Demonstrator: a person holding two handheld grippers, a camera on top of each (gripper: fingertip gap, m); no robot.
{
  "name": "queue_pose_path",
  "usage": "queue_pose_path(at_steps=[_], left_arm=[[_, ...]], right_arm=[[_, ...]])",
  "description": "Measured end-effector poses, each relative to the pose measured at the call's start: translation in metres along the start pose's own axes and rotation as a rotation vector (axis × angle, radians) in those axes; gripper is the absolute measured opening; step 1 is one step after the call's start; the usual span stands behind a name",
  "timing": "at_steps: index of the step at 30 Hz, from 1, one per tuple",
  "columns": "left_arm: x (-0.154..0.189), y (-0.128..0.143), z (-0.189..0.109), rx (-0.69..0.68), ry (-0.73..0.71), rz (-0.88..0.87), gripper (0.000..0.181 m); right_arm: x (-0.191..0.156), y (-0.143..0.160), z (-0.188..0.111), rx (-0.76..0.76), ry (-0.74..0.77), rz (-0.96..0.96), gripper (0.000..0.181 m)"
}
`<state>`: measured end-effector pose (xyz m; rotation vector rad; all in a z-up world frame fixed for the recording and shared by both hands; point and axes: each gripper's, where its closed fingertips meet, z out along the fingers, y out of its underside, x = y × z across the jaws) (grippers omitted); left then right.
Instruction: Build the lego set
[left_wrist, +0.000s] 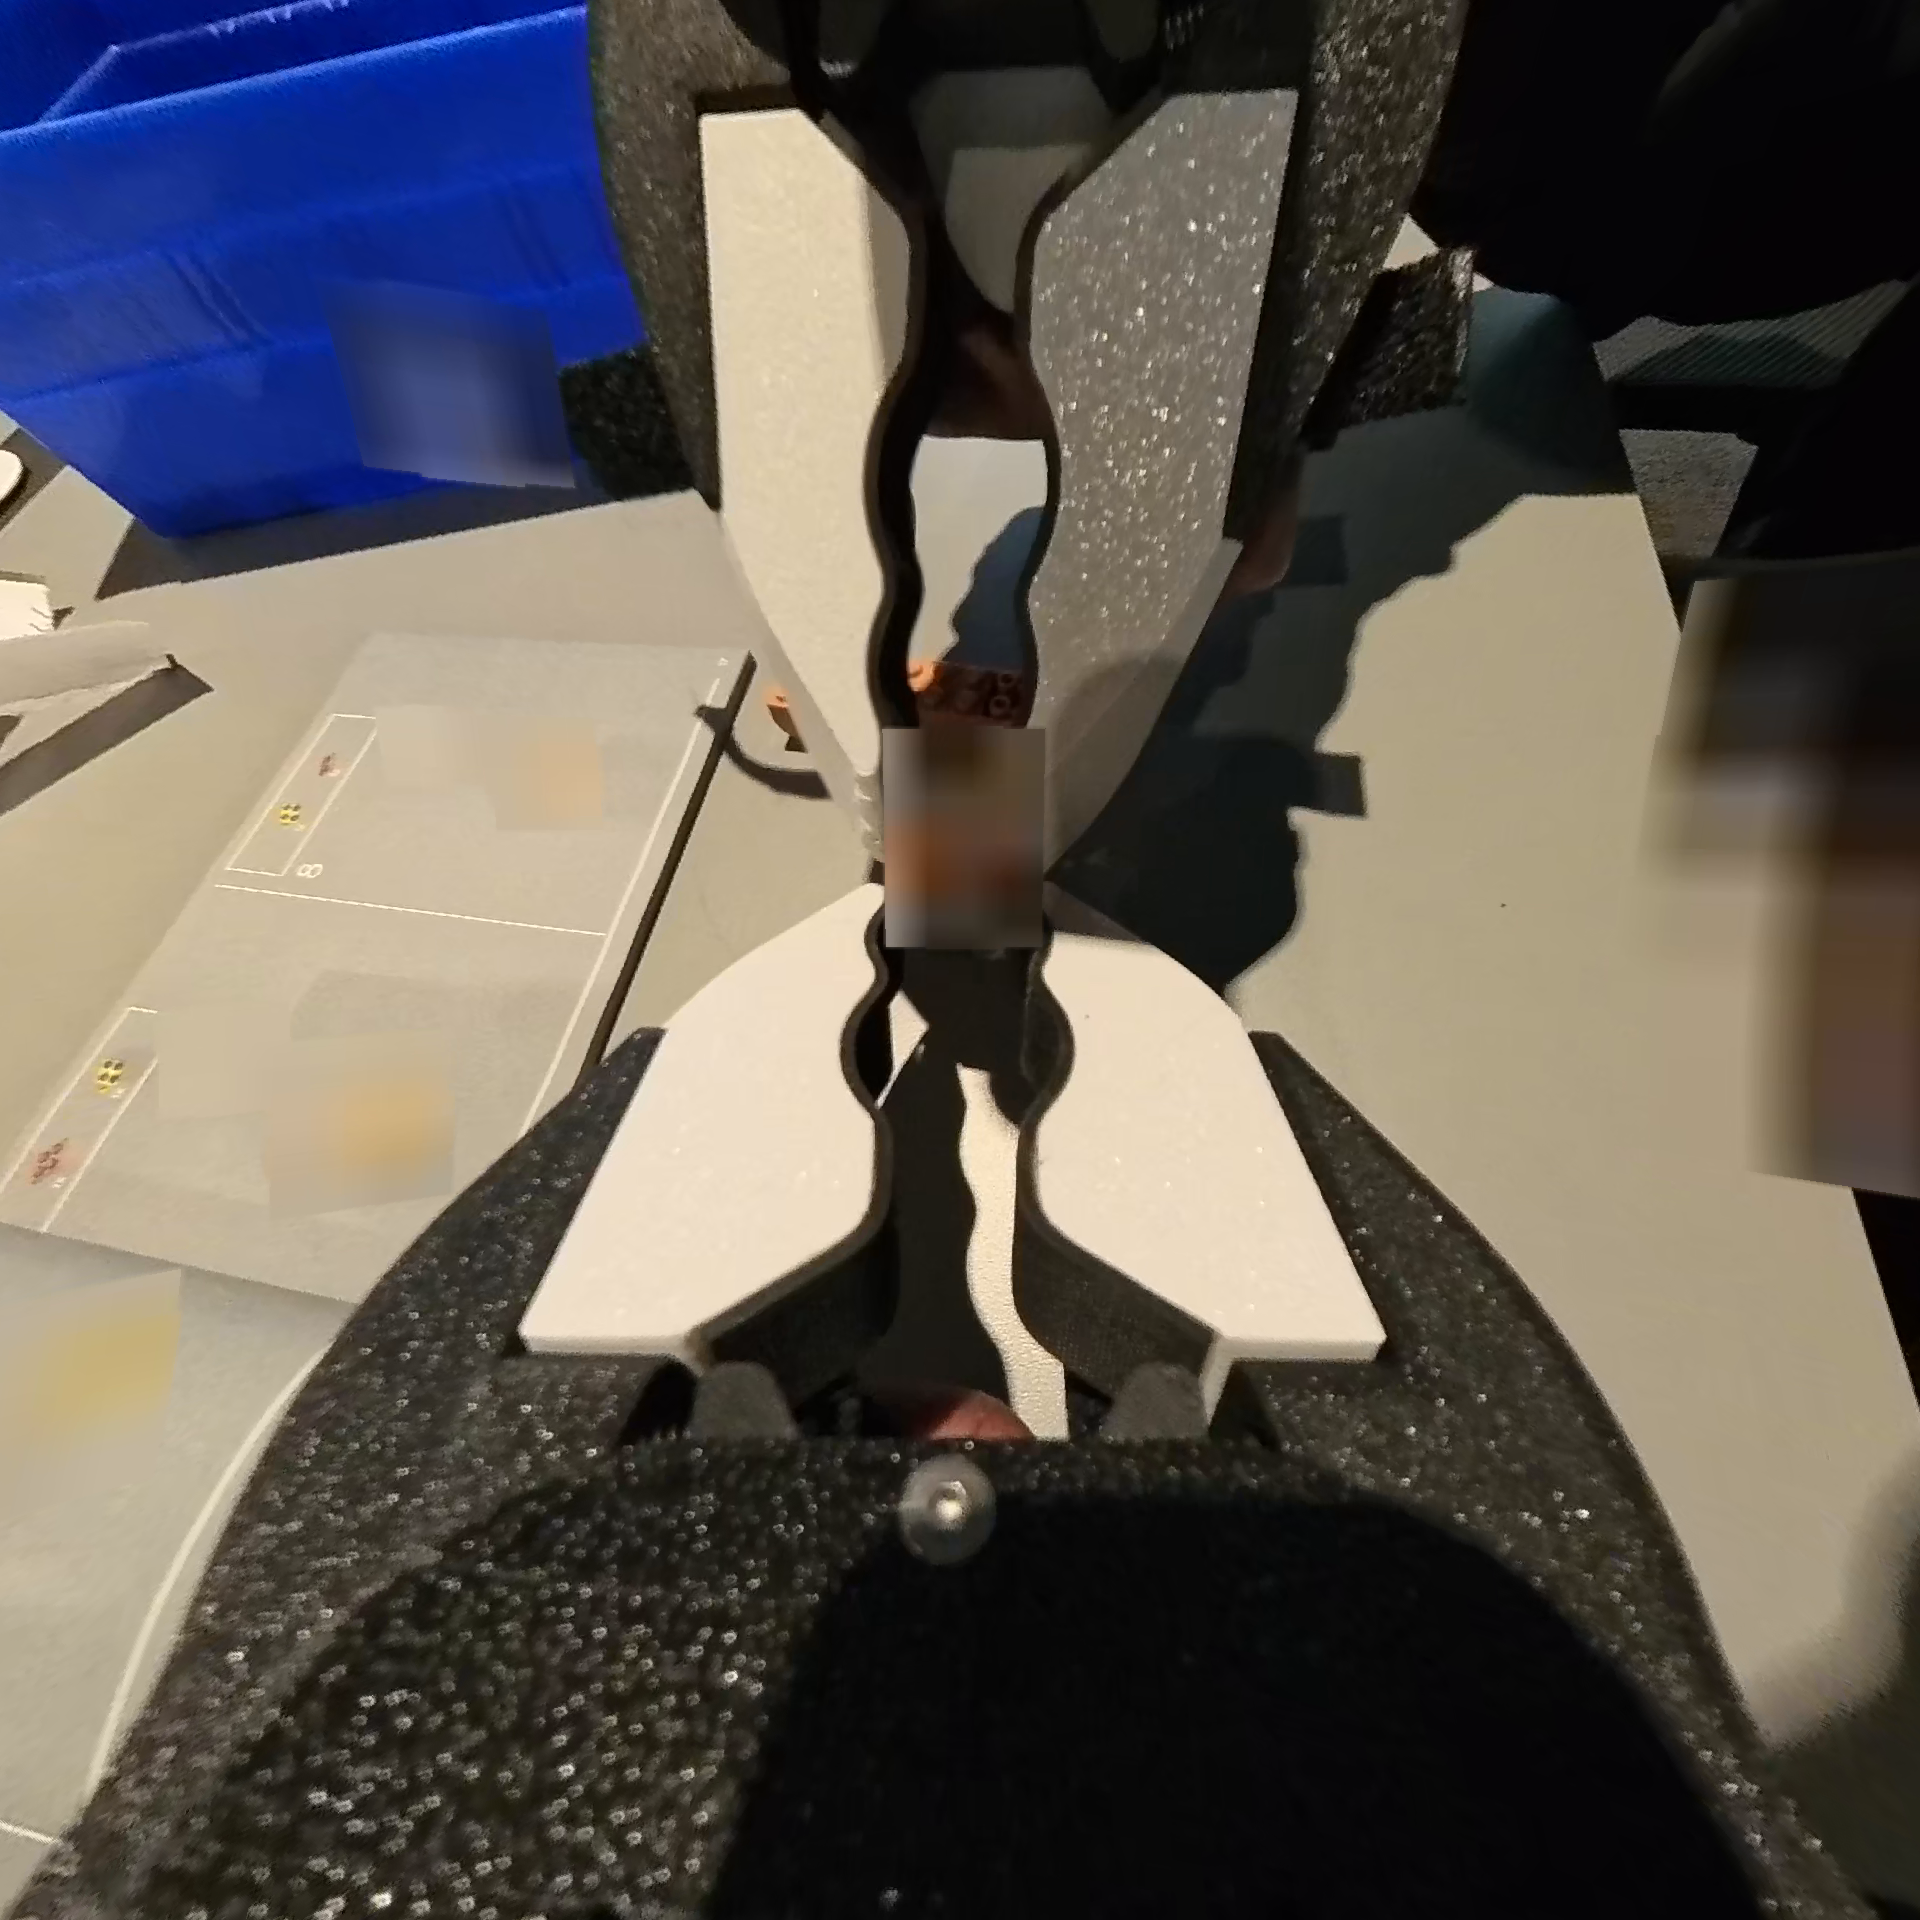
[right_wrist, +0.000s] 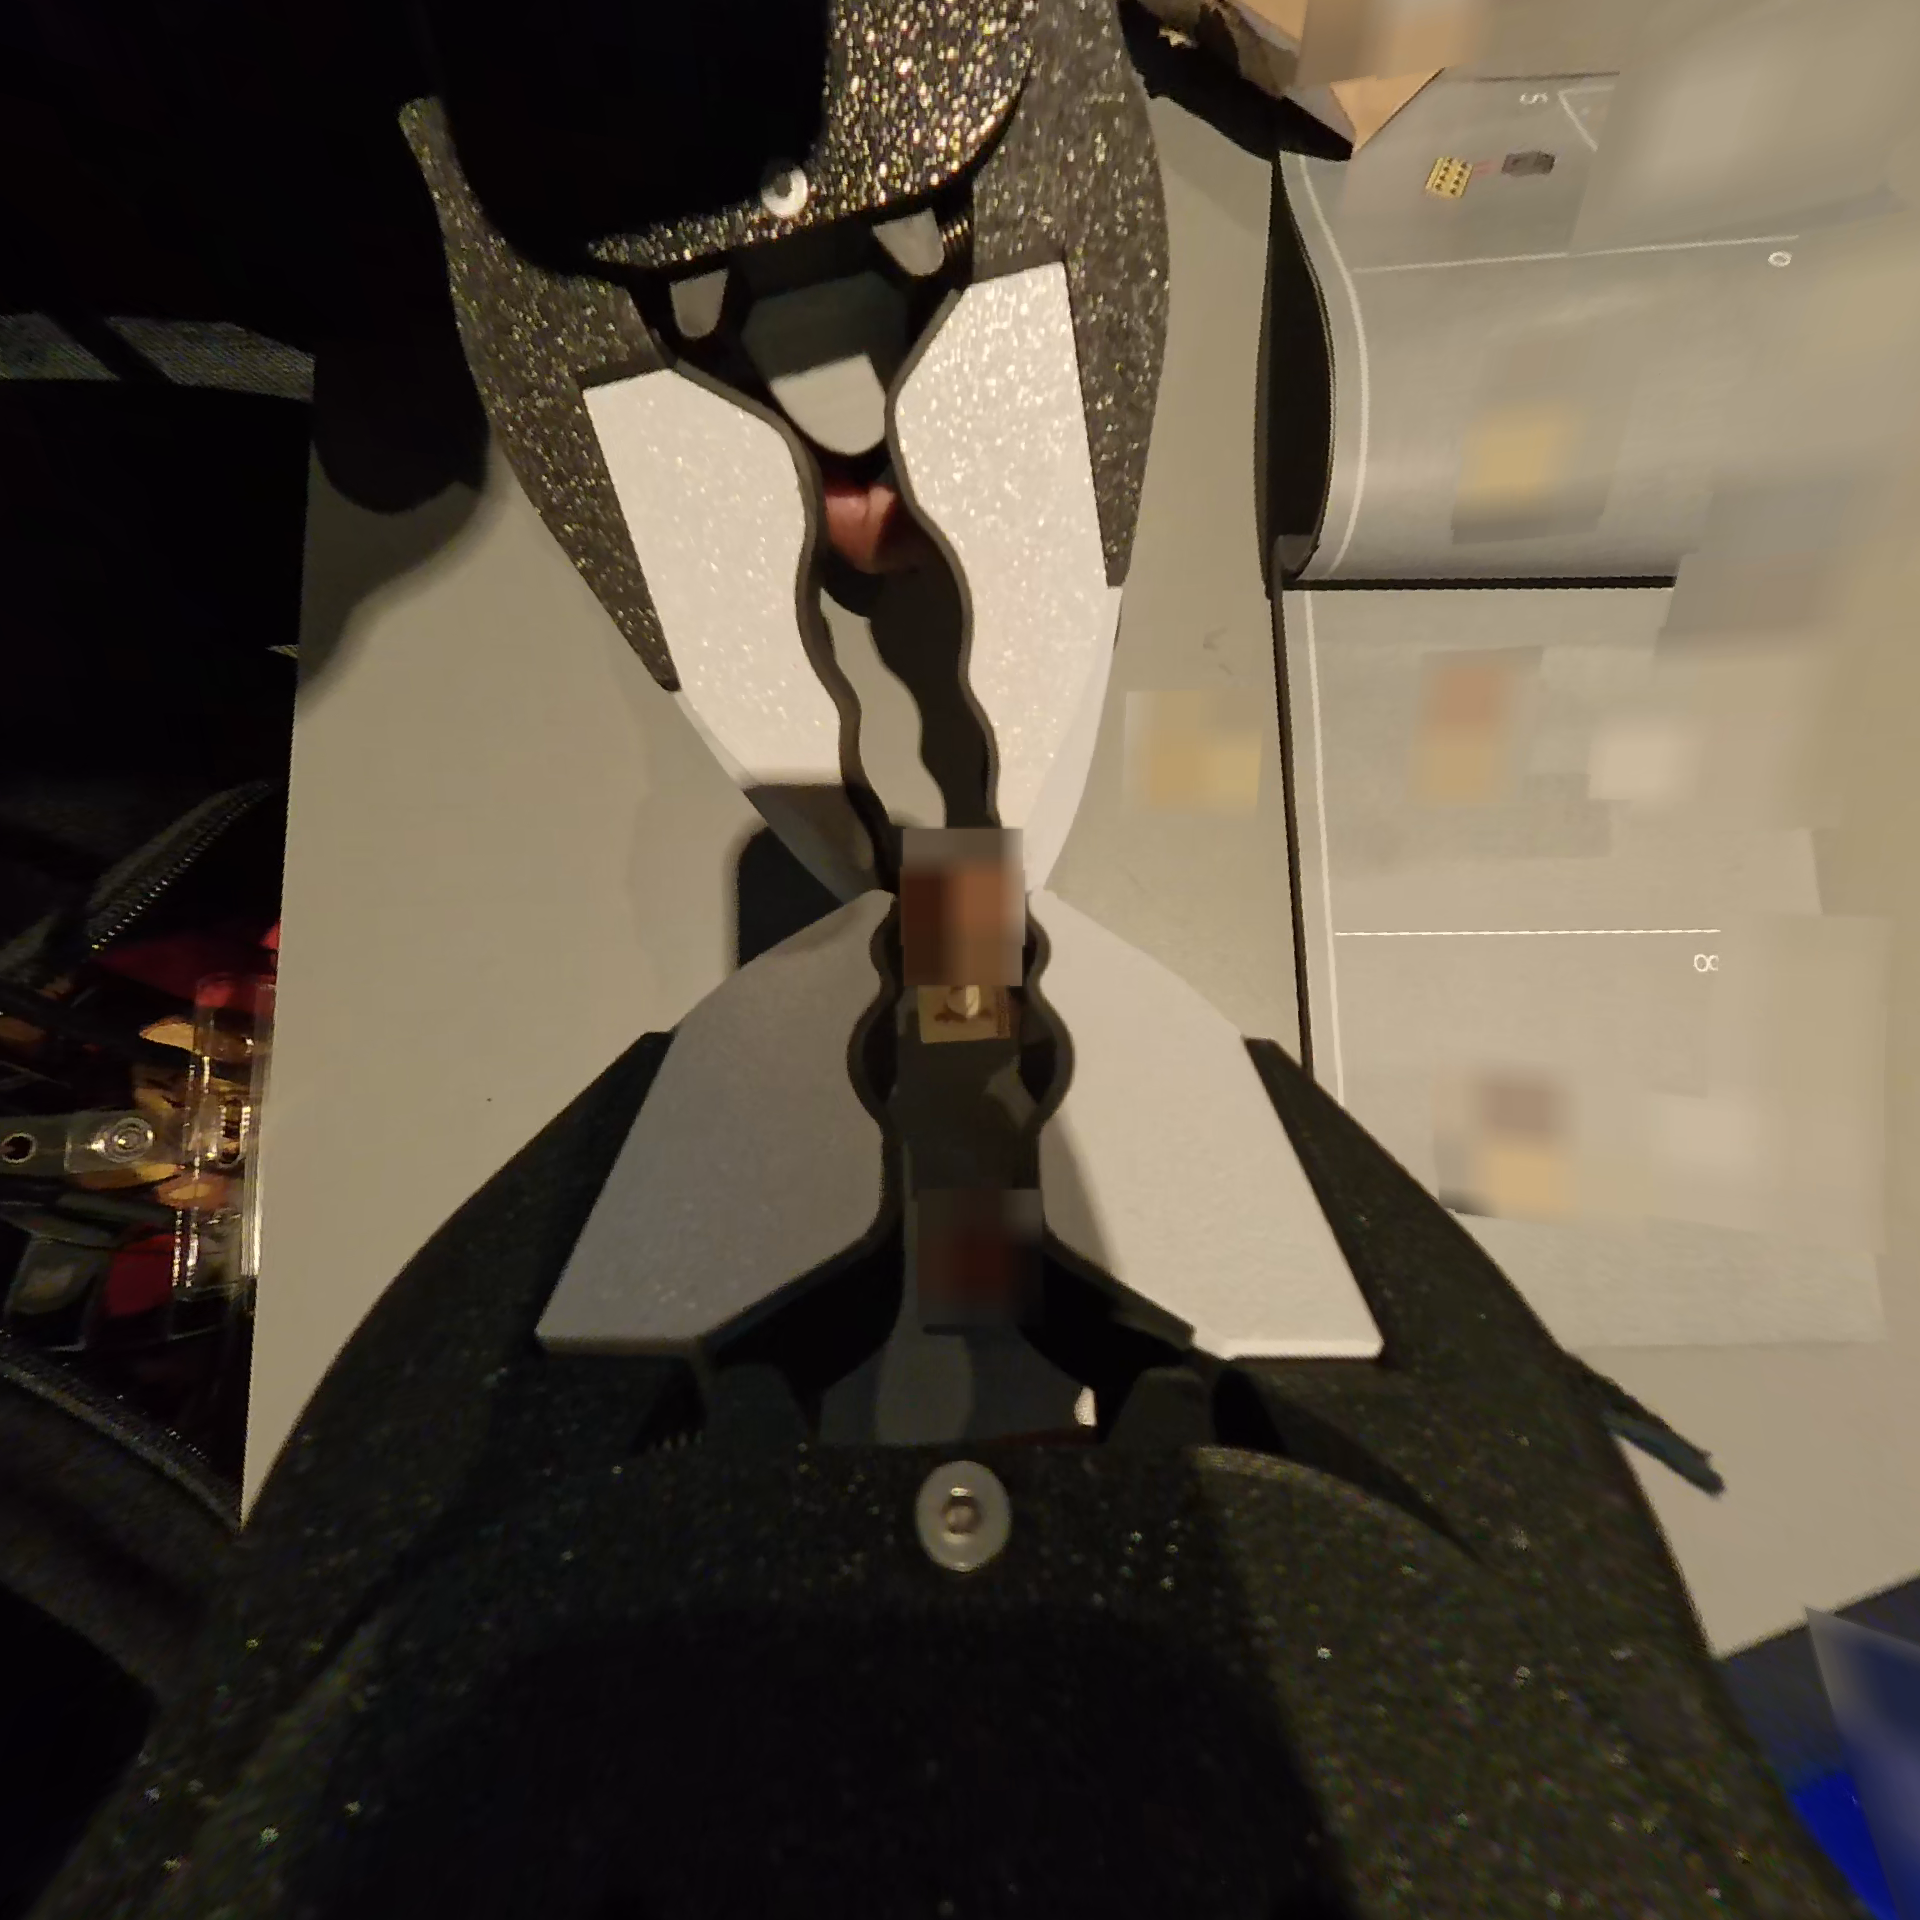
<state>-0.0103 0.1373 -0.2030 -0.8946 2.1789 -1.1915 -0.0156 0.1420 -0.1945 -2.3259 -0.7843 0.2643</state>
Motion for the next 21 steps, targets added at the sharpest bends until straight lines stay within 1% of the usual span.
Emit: queue_pose_path(at_steps=[7,10,17,19,21], left_arm=[[0.0,-0.001,-0.001,0.011,0.001,-0.005,0.02],[-0.001,-0.002,-0.002,0.023,0.0,-0.012,0.02],[-0.01,0.0,-0.008,0.028,-0.028,-0.046,0.02],[-0.013,0.0,-0.01,0.034,-0.031,-0.062,0.02],[-0.016,0.0,-0.012,0.045,-0.031,-0.079,0.02]], right_arm=[[0.002,0.0,0.0,-0.002,0.011,-0.005,0.024],[0.005,0.0,-0.006,0.024,0.03,-0.008,0.028],[0.004,-0.003,-0.022,0.138,0.064,-0.099,0.041],[0.007,-0.011,-0.022,0.207,0.097,-0.127,0.045],[0.009,-0.015,-0.029,0.285,0.126,-0.166,0.045]])
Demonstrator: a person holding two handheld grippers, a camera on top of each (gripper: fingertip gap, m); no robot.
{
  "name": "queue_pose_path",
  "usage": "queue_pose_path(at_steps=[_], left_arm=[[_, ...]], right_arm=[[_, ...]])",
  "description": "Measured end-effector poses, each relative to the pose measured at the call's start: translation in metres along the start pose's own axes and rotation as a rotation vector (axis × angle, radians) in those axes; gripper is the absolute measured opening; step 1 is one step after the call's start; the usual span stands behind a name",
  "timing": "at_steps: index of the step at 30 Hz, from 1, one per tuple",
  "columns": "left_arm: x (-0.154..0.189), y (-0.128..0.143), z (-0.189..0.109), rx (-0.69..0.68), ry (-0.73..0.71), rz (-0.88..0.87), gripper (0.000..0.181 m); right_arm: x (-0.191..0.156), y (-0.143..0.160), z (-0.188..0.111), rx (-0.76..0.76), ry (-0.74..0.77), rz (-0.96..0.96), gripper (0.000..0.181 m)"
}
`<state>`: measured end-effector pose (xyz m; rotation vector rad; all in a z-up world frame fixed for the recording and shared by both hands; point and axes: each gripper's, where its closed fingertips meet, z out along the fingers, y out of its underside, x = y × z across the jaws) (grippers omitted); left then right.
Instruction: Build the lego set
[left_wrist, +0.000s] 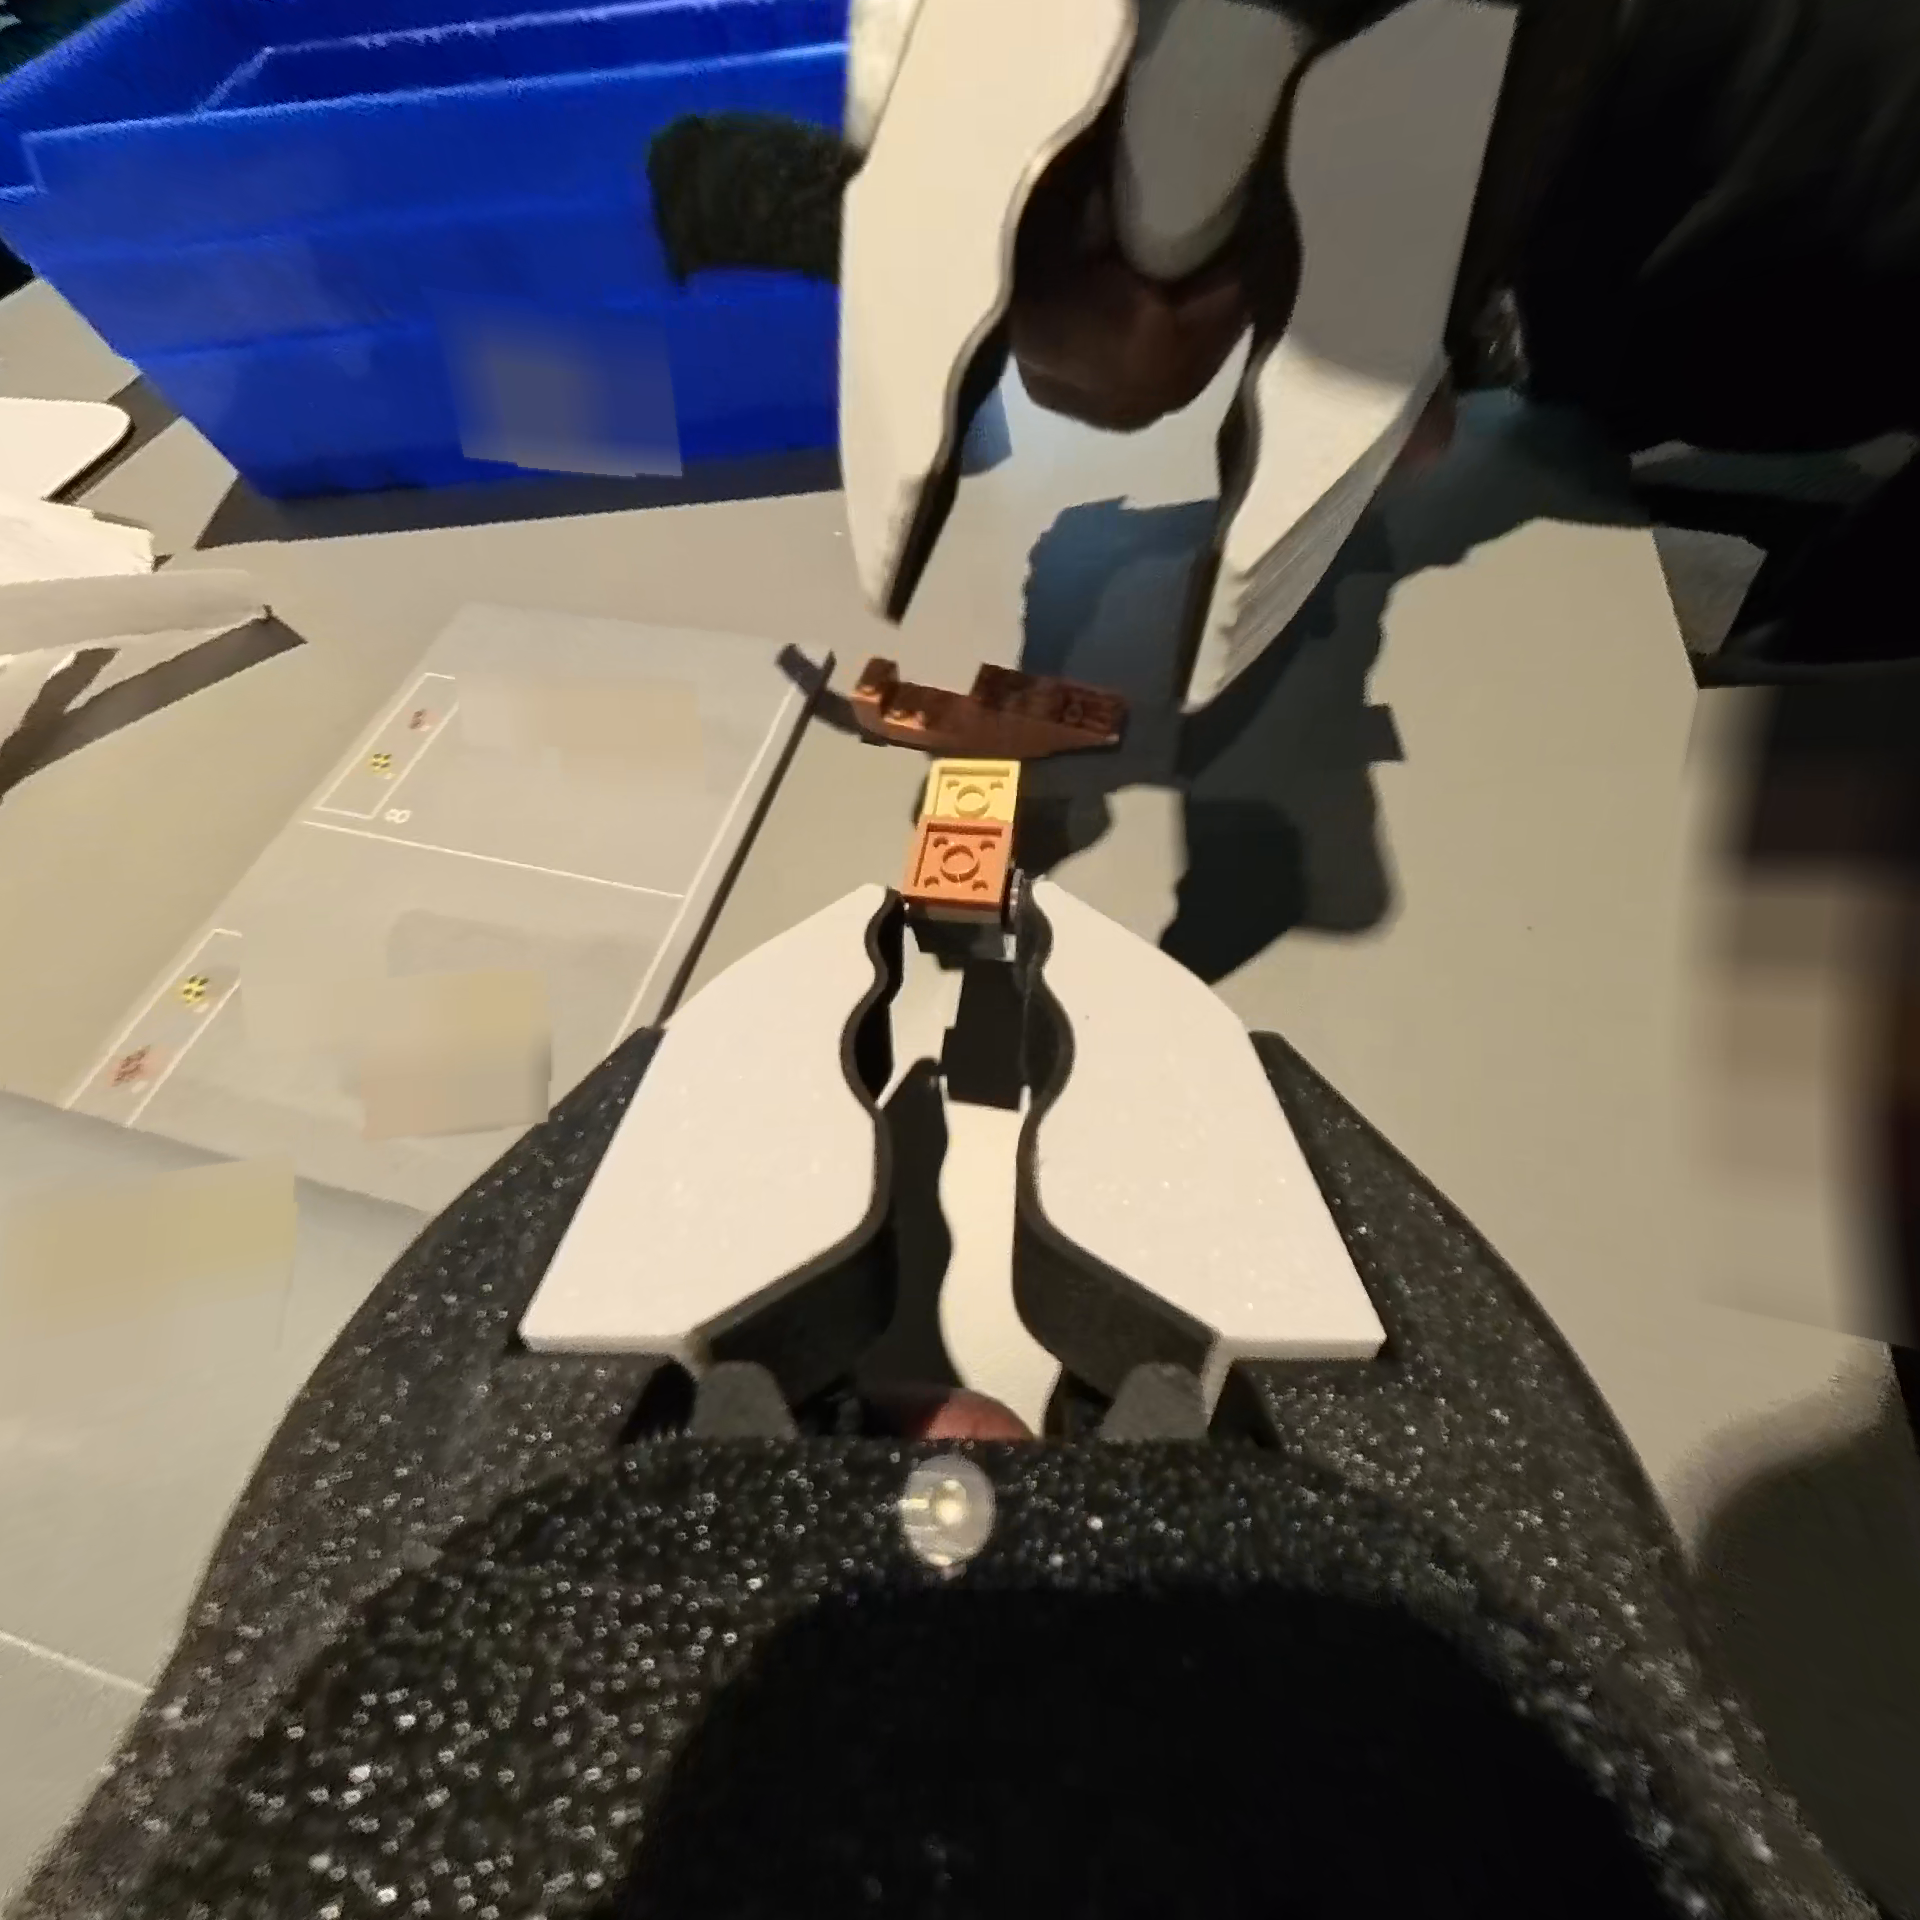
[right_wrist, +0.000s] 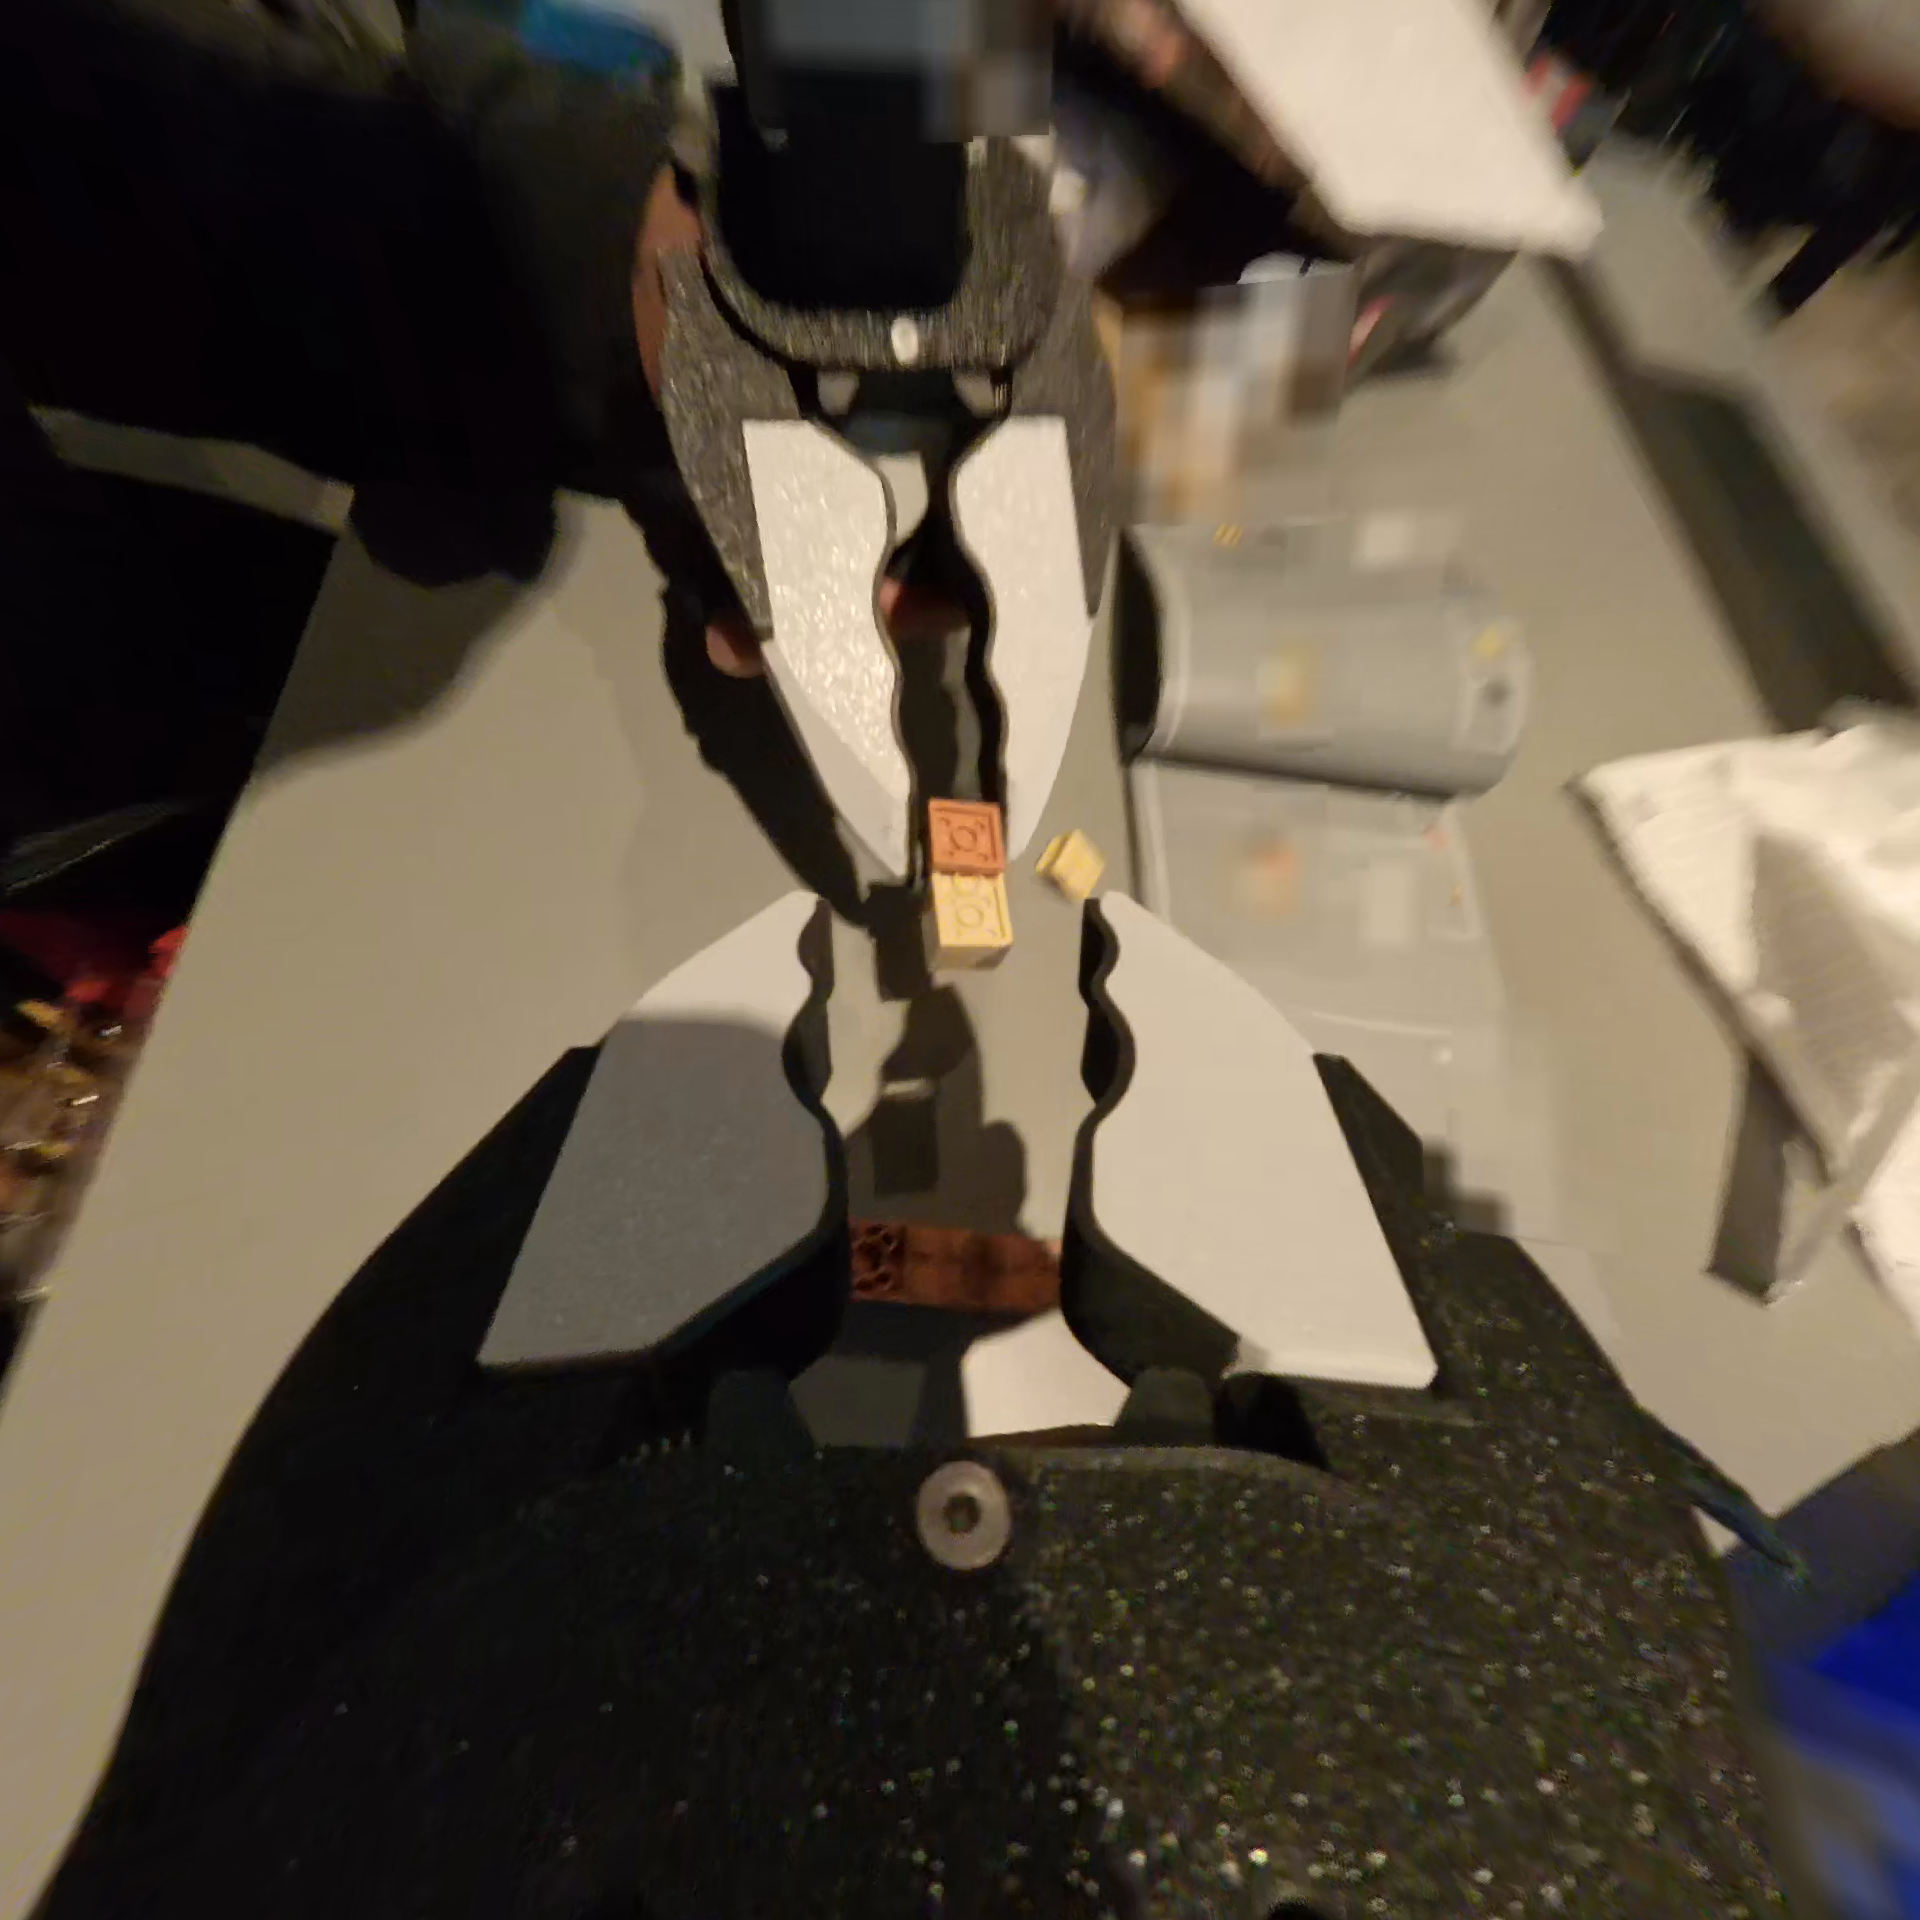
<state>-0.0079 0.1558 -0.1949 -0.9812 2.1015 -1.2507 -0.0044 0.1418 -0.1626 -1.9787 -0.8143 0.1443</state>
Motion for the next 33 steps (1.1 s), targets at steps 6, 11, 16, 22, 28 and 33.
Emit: queue_pose_path(at_steps=[6,11,16,22,28,33], left_arm=[[-0.012,-0.008,-0.005,-0.014,-0.007,-0.003,0.02],[-0.023,-0.018,-0.009,-0.033,0.023,0.02,0.02],[-0.029,-0.02,-0.01,-0.035,0.049,0.017,0.02],[-0.031,-0.029,-0.014,-0.012,0.07,-0.009,0.02],[-0.029,-0.046,-0.014,0.01,0.11,-0.035,0.02],[-0.021,-0.054,-0.011,-0.001,0.13,-0.023,0.02]], right_arm=[[0.027,-0.018,-0.017,0.19,0.122,-0.071,0.044],[0.032,-0.026,-0.028,0.307,0.152,-0.177,0.044],[0.032,-0.02,-0.029,0.31,0.259,-0.353,0.043],[0.034,-0.012,-0.026,0.281,0.408,-0.558,0.037],[0.034,-0.02,-0.032,0.333,0.513,-0.661,0.036],[0.028,-0.022,-0.034,0.331,0.541,-0.734,0.035]])
